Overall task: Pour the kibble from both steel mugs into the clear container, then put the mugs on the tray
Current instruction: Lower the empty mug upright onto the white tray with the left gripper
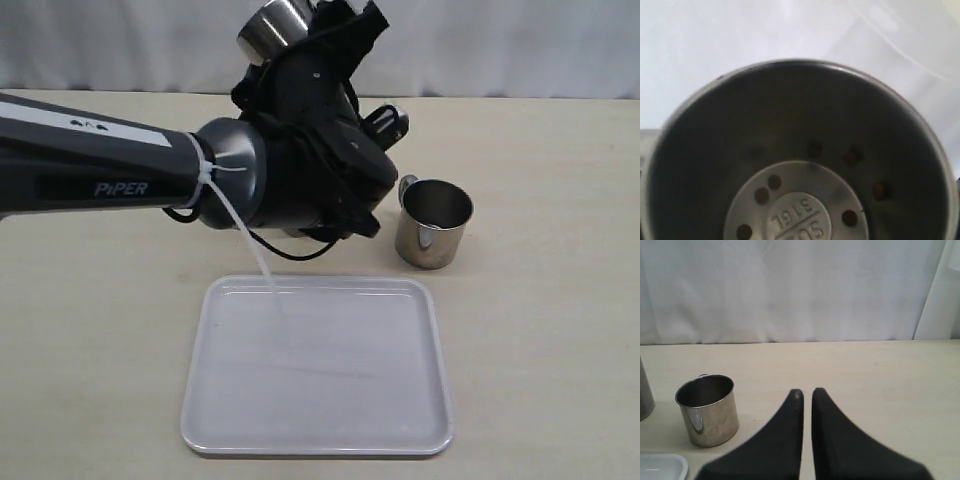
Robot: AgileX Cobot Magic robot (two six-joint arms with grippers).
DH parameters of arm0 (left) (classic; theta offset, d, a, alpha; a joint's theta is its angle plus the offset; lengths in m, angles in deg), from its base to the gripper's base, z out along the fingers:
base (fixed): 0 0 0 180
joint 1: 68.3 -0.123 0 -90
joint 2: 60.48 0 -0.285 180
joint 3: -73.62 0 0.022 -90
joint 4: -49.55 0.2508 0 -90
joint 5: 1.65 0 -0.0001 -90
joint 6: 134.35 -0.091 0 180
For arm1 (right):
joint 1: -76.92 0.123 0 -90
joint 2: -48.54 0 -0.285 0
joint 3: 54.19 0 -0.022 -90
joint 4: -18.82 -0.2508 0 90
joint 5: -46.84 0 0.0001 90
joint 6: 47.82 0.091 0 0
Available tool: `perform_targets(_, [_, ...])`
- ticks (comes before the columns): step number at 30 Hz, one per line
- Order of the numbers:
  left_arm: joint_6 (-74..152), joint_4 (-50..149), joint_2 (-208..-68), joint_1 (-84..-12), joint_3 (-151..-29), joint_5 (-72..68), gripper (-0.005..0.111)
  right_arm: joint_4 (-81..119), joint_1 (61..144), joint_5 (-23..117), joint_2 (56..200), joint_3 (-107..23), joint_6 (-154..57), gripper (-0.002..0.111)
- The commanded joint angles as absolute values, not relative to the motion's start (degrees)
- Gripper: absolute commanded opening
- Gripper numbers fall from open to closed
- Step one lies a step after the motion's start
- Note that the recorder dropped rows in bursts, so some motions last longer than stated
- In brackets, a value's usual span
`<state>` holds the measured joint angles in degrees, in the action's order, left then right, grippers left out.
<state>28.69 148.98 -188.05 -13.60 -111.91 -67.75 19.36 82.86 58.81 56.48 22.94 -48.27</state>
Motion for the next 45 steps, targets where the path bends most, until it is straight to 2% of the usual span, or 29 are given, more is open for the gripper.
perform_targets(1, [34.1,140.6,-182.1,-14.1,-111.8,-63.8,0.0,19.2,83.0,58.9,56.3,23.0,-48.2,0.005])
perform_targets(6, [30.2,114.0,-171.2,-17.7,-111.6,-48.3,0.0,19.2,83.0,58.9,56.3,23.0,-48.2,0.005])
perform_targets(10, [7.9,80.0,-163.0,-23.4,-109.1,-35.4,0.0,19.2,83.0,58.9,56.3,23.0,-48.2,0.005])
perform_targets(13, [-11.1,55.8,-158.1,-27.5,-103.8,-30.6,0.0,19.2,83.0,58.9,56.3,23.0,-48.2,0.005])
perform_targets(18, [-50.5,14.0,-153.3,-34.8,-91.3,-31.4,0.0,19.2,83.0,58.9,56.3,23.0,-48.2,0.005])
perform_targets(21, [-77.1,-12.7,-154.3,-39.5,-83.1,-38.9,0.0,19.2,83.0,58.9,56.3,23.0,-48.2,0.005])
perform_targets(28, [-77.1,-12.2,-163.2,-43.6,-79.3,-51.6,0.0,19.2,83.0,58.9,56.3,23.0,-48.2,0.005])
perform_targets(37, [-77.1,-14.3,-176.7,-43.6,-79.6,-48.0,0.0,19.2,83.0,58.9,56.3,23.0,-48.2,0.005])
perform_targets(45, [-77.1,-24.7,-181.5,-43.6,-82.0,-49.8,0.0,19.2,83.0,58.9,56.3,23.0,-48.2,0.005])
